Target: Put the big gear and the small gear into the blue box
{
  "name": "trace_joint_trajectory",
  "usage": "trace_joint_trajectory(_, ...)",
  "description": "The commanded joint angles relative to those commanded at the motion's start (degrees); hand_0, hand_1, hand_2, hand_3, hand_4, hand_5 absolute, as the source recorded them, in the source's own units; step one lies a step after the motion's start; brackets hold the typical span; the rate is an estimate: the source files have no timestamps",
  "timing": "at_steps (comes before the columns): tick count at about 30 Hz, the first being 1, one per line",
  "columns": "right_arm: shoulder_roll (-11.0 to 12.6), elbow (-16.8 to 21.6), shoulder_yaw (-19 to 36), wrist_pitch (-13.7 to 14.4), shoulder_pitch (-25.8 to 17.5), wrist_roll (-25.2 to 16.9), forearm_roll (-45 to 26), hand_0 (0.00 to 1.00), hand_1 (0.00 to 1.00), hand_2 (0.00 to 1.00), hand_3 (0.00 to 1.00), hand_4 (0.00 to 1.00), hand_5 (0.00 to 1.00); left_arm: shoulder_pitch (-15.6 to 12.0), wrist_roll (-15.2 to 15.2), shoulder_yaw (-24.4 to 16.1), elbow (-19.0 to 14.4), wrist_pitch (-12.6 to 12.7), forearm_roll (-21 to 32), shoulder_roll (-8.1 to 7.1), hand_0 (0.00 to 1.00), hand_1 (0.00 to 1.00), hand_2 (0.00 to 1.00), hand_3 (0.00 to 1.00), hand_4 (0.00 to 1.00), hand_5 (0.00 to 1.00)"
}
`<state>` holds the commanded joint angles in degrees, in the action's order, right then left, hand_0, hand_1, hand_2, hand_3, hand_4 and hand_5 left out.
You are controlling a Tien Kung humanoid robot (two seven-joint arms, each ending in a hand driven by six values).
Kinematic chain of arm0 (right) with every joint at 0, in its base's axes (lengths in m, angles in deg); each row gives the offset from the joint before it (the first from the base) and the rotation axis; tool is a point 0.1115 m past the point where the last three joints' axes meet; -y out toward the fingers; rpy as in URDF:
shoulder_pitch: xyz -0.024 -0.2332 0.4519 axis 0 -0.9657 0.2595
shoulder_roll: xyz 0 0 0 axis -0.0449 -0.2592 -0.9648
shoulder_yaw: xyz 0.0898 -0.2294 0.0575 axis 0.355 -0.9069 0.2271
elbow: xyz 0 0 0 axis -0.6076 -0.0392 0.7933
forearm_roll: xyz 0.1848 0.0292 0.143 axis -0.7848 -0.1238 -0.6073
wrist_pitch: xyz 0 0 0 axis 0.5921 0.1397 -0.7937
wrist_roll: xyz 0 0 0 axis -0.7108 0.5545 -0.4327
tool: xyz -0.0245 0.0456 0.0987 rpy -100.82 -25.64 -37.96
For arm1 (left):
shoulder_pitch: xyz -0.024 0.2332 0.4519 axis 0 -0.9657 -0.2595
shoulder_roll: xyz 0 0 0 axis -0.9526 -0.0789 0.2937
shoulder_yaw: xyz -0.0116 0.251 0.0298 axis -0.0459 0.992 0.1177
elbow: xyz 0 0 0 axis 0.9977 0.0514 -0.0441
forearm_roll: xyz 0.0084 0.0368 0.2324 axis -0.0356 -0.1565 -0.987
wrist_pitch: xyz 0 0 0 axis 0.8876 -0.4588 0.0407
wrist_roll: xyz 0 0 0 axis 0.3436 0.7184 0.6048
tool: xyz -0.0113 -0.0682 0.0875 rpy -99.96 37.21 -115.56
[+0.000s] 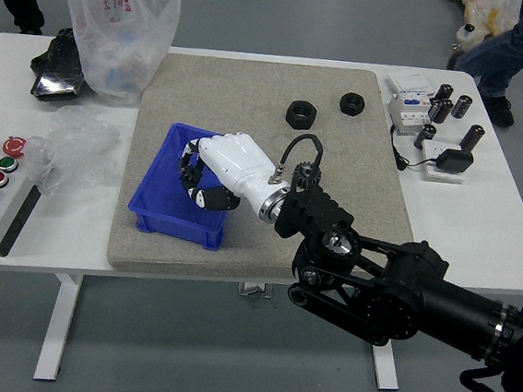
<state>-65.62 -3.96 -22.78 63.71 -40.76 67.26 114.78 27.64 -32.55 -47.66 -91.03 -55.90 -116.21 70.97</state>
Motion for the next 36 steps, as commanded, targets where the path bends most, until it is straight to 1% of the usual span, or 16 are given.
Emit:
trace_joint_trajectory(2, -0.03, -0.20, -0.03, -0.13, 0.01, -0.03, -0.16, 0.391, 0.601, 0.612, 0.631, 0.325, 0.218, -0.03, -0.04, -0.05, -0.01, -0.01, -0.04, 0.01, 0.767, 0.683, 0.634, 0.786, 0.707, 0.562)
trace_joint_trajectory(5, -0.19, -0.99, -0.33, -1.29, -0.03, 0.19, -0.67, 0.391, 0.601, 0.612, 0.631, 0.325, 0.218, -0.10, -0.10, -0.16, -0.01, -0.02, -0.16, -0.03, 0.767, 0.683, 0.634, 0.786, 0.707, 0.562)
trace_joint_trajectory(6, -0.23, -1.15, -0.46, -1.66, -0.07, 0.28, -0.75, 0.442, 0.745, 0.847, 0.909, 0.708, 0.296, -0.10, -0.09, -0.17, 0.00, -0.01, -0.16, -0.04, 0.767, 0.683, 0.634, 0.787, 0.707, 0.565)
trace_joint_trajectory(11, -0.35, -1.33, -0.90, -3.01, -0.29, 0.48, -0.83, 0.442, 0.745, 0.847, 0.909, 0.708, 0.296, -0.02, -0.05, -0.16, 0.01, -0.06, -0.20, 0.00, 0.767, 0.683, 0.634, 0.787, 0.707, 0.565)
trace_joint_trajectory(12, -0.30, -1.18, -0.75, -3.07, -0.37, 0.39, -0.81, 0.450, 0.772, 0.928, 0.998, 0.920, 0.461, 0.02, -0.04, -0.12, 0.01, -0.05, -0.14, 0.01, 0.767, 0.682, 0.633, 0.787, 0.708, 0.566)
trace_joint_trajectory(17, 0.26, -0.07, 0.15, -3.11, -0.69, 0.06, -0.72, 0.450, 0.772, 0.928, 0.998, 0.920, 0.461, 0.28, 0.27, 0.40, 0.07, 0.03, 0.42, -0.03, 0.767, 0.682, 0.633, 0.787, 0.708, 0.566)
trace_joint_trajectory(18, 0.39, 0.17, 0.35, -2.96, -0.78, -0.04, -0.83, 0.442, 0.769, 0.924, 0.998, 0.944, 0.471, 0.28, 0.26, 0.42, 0.07, 0.06, 0.50, -0.04, 0.767, 0.682, 0.632, 0.787, 0.708, 0.567)
trace_joint_trajectory(22, 1.44, 2.48, 3.07, -1.10, -1.55, -1.39, -2.88, 0.442, 0.769, 0.924, 0.998, 0.944, 0.471, 0.06, 0.04, 0.07, 0.05, 0.07, 0.24, 0.00, 0.767, 0.682, 0.632, 0.787, 0.708, 0.567)
trace_joint_trajectory(23, 2.13, 3.62, 4.32, -0.48, -1.91, -1.89, -3.97, 0.442, 0.769, 0.924, 0.998, 0.944, 0.471, 0.00, 0.00, 0.01, 0.05, 0.07, 0.19, 0.02, 0.767, 0.682, 0.632, 0.787, 0.708, 0.567)
trace_joint_trajectory(24, 2.81, 4.63, 5.46, -0.07, -2.24, -2.29, -4.92, 0.395, 0.710, 0.845, 0.917, 0.909, 0.442, -0.02, -0.01, 0.01, 0.06, 0.08, 0.21, 0.03, 0.766, 0.682, 0.632, 0.787, 0.708, 0.567)
trace_joint_trajectory(29, 8.25, 10.33, 12.75, 1.62, -5.91, -3.99, -9.72, 0.395, 0.710, 0.845, 0.917, 0.909, 0.442, 0.11, 0.49, 1.12, 0.18, 0.38, 1.49, -0.03, 0.766, 0.682, 0.632, 0.787, 0.708, 0.567)
trace_joint_trajectory(30, 9.55, 11.14, 14.49, 1.81, -6.94, -4.16, -10.01, 0.371, 0.676, 0.816, 0.878, 0.892, 0.424, 0.08, 0.62, 1.32, 0.23, 0.47, 1.71, -0.06, 0.766, 0.682, 0.632, 0.786, 0.707, 0.566)
trace_joint_trajectory(33, 13.40, 11.75, 19.43, 1.98, -10.26, -4.29, -9.78, 0.371, 0.676, 0.816, 0.878, 0.892, 0.424, -0.19, 0.92, 1.70, 0.36, 0.76, 2.25, -0.19, 0.766, 0.682, 0.632, 0.786, 0.707, 0.566)
trace_joint_trajectory(35, 15.28, 11.14, 21.97, 1.74, -11.80, -3.98, -8.65, 0.371, 0.676, 0.816, 0.878, 0.892, 0.424, -0.35, 0.97, 1.50, 0.43, 0.84, 2.05, -0.23, 0.766, 0.682, 0.632, 0.786, 0.707, 0.566)
trace_joint_trajectory(36, 15.88, 10.78, 23.10, 1.61, -12.34, -3.85, -8.18, 0.377, 0.673, 0.818, 0.879, 0.876, 0.399, -0.40, 1.01, 1.45, 0.46, 0.89, 2.00, -0.24, 0.766, 0.683, 0.632, 0.786, 0.707, 0.565)
